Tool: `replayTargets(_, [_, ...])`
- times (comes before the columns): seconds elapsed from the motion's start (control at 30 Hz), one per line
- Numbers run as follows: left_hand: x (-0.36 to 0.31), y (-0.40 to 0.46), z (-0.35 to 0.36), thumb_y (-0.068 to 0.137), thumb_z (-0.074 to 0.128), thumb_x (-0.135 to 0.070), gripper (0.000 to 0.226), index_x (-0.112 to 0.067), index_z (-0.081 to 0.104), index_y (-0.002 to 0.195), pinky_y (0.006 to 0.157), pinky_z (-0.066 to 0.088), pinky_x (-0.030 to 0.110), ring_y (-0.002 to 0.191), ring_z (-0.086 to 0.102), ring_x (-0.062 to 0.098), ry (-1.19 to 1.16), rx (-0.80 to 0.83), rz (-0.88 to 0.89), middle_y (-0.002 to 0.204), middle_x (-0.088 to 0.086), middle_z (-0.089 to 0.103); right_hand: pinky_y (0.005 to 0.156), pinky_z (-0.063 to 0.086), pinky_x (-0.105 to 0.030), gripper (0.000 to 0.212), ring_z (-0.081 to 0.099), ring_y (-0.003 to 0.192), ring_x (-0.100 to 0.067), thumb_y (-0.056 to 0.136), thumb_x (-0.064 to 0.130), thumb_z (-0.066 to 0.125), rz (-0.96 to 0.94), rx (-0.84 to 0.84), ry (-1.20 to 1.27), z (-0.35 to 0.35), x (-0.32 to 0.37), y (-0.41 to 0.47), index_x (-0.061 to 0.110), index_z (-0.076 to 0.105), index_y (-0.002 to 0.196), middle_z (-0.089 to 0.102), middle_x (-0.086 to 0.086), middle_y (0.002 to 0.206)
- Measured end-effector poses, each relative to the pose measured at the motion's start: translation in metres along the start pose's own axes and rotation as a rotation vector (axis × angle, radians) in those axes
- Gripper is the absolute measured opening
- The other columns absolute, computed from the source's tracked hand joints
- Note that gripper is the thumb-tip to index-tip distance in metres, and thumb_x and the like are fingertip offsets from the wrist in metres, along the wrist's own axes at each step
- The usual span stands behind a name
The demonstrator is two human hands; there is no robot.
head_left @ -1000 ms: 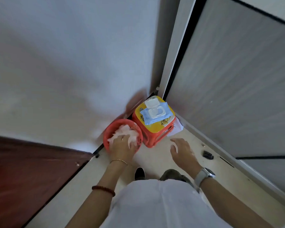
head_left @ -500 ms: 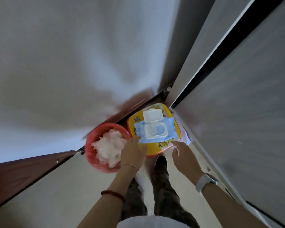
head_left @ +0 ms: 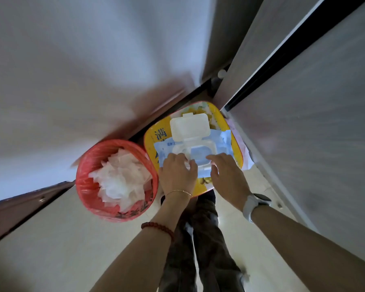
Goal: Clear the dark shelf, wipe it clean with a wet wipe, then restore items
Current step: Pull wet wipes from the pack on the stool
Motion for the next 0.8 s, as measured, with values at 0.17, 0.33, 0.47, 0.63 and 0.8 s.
replayTargets(0.17, [0.025,0.012,-0.007,0.081,0.053,-0.021,0.023,0.0,0.055,0.071,0.064,0.034,0.036,0.077,0.053,0.036,-0.132,-0.132,-0.063,0.084,0.018,0.054,0.063,0.054,-0.044,0.017,0.057,0.075,-0.037,0.075,-0.003,0.062,-0.197,-0.112,-0.153,0.017,0.008,0.019,0.004,0.065,0.09,0.061,-0.016,0.079])
replayTargets(0.33, [0.042,0.016,-0.003,0.081,0.057,-0.017,0.022,-0.011,0.041,0.067,0.07,0.035,0.036,0.083,0.05,0.034,-0.147,-0.076,-0.113,0.083,0.012,0.048,0.052,0.051,-0.038,0.017,0.057,0.068,-0.035,0.079,0.011,0.051,-0.232,-0.171,-0.289,0.024,0.012,0.032,0.008,0.067,0.077,0.06,-0.013,0.07])
replayTargets(0.47, [0.044,0.022,0.001,0.081,0.056,-0.016,0.032,-0.014,0.035,0.057,0.063,0.036,0.035,0.074,0.046,0.029,-0.216,-0.063,-0.146,0.075,0.007,0.042,0.046,0.043,-0.03,0.007,0.057,0.066,-0.029,0.075,0.009,0.067,-0.293,-0.127,-0.451,0.032,0.017,0.042,0.011,0.067,0.068,0.057,-0.007,0.066])
replayTargets(0.63, [0.053,0.027,0.004,0.082,0.056,-0.018,0.039,-0.022,0.031,0.052,0.063,0.035,0.032,0.076,0.05,0.03,-0.242,-0.041,-0.185,0.078,0.01,0.047,0.043,0.039,-0.024,0.021,0.055,0.059,-0.024,0.056,0.009,0.083,-0.346,-0.063,-0.568,0.04,0.017,0.047,0.012,0.063,0.064,0.057,-0.004,0.06])
replayTargets(0.8, [0.059,0.032,0.011,0.081,0.058,-0.021,0.038,-0.022,0.035,0.051,0.069,0.043,0.039,0.08,0.055,0.036,-0.257,-0.005,-0.201,0.081,0.02,0.055,0.043,0.03,-0.022,0.028,0.053,0.055,-0.021,0.05,0.012,0.085,-0.378,-0.045,-0.675,0.046,0.019,0.052,0.013,0.059,0.059,0.053,-0.003,0.057])
Point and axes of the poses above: each hand's wrist, its own y-axis towards the middle knuckle, its own z-axis out of the palm, x = y × z, the point moved 6 cm from there along y, towards the middle knuckle
